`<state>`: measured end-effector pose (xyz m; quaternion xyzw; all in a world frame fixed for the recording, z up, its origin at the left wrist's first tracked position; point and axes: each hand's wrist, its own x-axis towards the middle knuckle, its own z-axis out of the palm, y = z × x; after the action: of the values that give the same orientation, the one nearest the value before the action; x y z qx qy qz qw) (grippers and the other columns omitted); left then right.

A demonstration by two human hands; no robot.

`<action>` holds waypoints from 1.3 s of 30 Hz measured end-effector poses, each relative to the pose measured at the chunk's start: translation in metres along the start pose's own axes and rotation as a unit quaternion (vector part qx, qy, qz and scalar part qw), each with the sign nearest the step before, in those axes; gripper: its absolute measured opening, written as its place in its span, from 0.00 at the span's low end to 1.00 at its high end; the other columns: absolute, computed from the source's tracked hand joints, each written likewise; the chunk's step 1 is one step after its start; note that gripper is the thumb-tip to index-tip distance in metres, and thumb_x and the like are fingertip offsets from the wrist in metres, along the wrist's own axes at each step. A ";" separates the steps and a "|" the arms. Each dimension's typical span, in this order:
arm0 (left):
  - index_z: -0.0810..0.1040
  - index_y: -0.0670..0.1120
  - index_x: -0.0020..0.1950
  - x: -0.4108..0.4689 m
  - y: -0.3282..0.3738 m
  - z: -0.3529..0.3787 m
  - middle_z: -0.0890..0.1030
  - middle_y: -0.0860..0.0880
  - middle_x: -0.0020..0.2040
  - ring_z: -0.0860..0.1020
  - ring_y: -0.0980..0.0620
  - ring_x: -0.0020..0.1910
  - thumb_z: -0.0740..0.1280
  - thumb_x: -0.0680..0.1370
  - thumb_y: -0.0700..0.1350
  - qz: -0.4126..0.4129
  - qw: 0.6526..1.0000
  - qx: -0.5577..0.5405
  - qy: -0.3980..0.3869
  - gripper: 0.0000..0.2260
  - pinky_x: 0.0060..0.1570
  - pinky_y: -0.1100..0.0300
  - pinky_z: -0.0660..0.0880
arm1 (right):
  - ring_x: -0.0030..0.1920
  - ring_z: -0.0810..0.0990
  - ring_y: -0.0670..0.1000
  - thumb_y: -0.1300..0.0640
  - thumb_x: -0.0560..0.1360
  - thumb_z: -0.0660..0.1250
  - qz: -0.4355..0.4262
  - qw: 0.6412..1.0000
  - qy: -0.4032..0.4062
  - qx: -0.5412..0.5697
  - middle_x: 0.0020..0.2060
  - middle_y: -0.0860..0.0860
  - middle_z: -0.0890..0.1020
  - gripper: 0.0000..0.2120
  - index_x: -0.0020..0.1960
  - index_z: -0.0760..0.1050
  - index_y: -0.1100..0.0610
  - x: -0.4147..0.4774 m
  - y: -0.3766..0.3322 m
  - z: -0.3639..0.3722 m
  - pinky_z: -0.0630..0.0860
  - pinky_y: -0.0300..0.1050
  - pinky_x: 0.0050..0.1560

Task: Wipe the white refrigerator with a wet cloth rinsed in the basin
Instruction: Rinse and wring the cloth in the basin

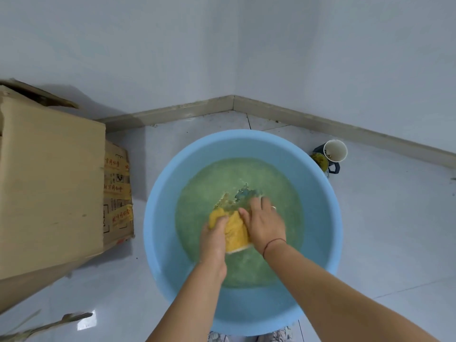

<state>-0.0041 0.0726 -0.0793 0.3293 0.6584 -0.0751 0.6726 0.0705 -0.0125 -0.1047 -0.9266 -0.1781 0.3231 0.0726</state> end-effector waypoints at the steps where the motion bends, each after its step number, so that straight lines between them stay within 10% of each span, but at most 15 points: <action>1: 0.74 0.47 0.58 0.000 -0.001 -0.002 0.80 0.47 0.49 0.78 0.49 0.46 0.68 0.75 0.51 -0.008 0.999 -0.030 0.028 0.14 0.47 0.54 0.73 | 0.59 0.72 0.58 0.42 0.81 0.47 0.012 1.000 0.002 -0.001 0.62 0.55 0.68 0.21 0.65 0.64 0.54 0.002 0.003 0.003 0.70 0.52 0.56; 4: 0.66 0.53 0.70 0.004 0.001 -0.010 0.75 0.48 0.65 0.73 0.44 0.63 0.70 0.70 0.61 -0.056 0.995 -0.074 0.048 0.31 0.64 0.36 0.64 | 0.64 0.66 0.57 0.45 0.80 0.41 -0.008 0.999 0.023 -0.045 0.67 0.54 0.64 0.24 0.72 0.59 0.50 0.003 0.012 0.016 0.62 0.55 0.64; 8: 0.62 0.59 0.74 0.024 0.004 -0.014 0.69 0.46 0.72 0.70 0.41 0.68 0.66 0.58 0.76 -0.140 0.987 -0.076 -0.034 0.47 0.57 0.24 0.62 | 0.67 0.66 0.56 0.63 0.76 0.54 0.095 0.995 -0.008 0.041 0.68 0.50 0.66 0.26 0.70 0.62 0.46 0.002 0.007 0.018 0.63 0.58 0.67; 13: 0.81 0.47 0.52 0.006 0.029 -0.008 0.84 0.42 0.50 0.79 0.42 0.56 0.57 0.73 0.70 -0.138 0.978 -0.033 -0.150 0.30 0.64 0.40 0.66 | 0.45 0.78 0.51 0.68 0.73 0.64 0.006 0.865 -0.033 0.501 0.46 0.51 0.78 0.18 0.53 0.67 0.48 -0.036 -0.032 -0.024 0.76 0.45 0.48; 18: 0.76 0.41 0.34 -0.010 0.039 -0.010 0.78 0.46 0.24 0.78 0.52 0.23 0.59 0.79 0.49 -0.092 0.971 -0.020 -0.222 0.18 0.24 0.65 0.73 | 0.45 0.78 0.44 0.59 0.66 0.72 -0.123 0.772 -0.136 0.609 0.47 0.48 0.82 0.11 0.48 0.78 0.53 -0.073 -0.043 -0.057 0.74 0.36 0.45; 23: 0.79 0.40 0.54 -0.029 0.030 -0.002 0.85 0.44 0.43 0.83 0.52 0.40 0.59 0.81 0.45 -0.083 0.972 -0.059 -0.212 0.12 0.35 0.60 0.80 | 0.58 0.79 0.51 0.54 0.67 0.75 0.016 0.807 0.022 0.590 0.54 0.54 0.82 0.07 0.46 0.84 0.50 -0.028 -0.021 -0.049 0.73 0.55 0.64; 25: 0.79 0.41 0.59 -0.035 0.028 0.000 0.85 0.44 0.49 0.83 0.49 0.49 0.59 0.80 0.54 -0.103 0.969 -0.078 -0.210 0.18 0.43 0.56 0.80 | 0.61 0.77 0.50 0.46 0.69 0.74 0.046 0.814 -0.023 0.579 0.58 0.53 0.80 0.11 0.49 0.84 0.47 -0.018 -0.022 -0.041 0.70 0.55 0.67; 28: 0.79 0.44 0.61 -0.038 0.029 -0.003 0.83 0.41 0.55 0.80 0.44 0.56 0.58 0.72 0.70 -0.159 0.953 -0.098 -0.238 0.33 0.55 0.46 0.76 | 0.57 0.81 0.53 0.38 0.67 0.71 0.103 0.728 -0.183 0.652 0.56 0.55 0.82 0.24 0.56 0.81 0.53 -0.017 -0.022 -0.041 0.75 0.51 0.62; 32: 0.78 0.44 0.61 -0.042 0.031 -0.008 0.80 0.39 0.59 0.75 0.37 0.61 0.74 0.65 0.56 -0.176 0.946 -0.009 -0.273 0.28 0.59 0.29 0.67 | 0.43 0.81 0.54 0.45 0.64 0.74 0.058 0.731 -0.238 0.637 0.42 0.55 0.83 0.19 0.48 0.82 0.58 -0.020 -0.022 -0.043 0.78 0.48 0.49; 39: 0.79 0.40 0.46 -0.049 0.039 -0.010 0.82 0.44 0.38 0.81 0.48 0.35 0.73 0.69 0.38 -0.142 0.919 0.119 -0.348 0.08 0.34 0.59 0.80 | 0.29 0.69 0.45 0.52 0.67 0.75 -0.051 0.779 -0.228 0.582 0.26 0.46 0.70 0.15 0.31 0.69 0.50 -0.010 -0.030 -0.059 0.71 0.38 0.33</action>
<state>0.0022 0.0913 -0.0190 0.2624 0.4086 -0.3577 0.7977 0.0916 0.0103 -0.0460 -0.5969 -0.0143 0.5632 0.5712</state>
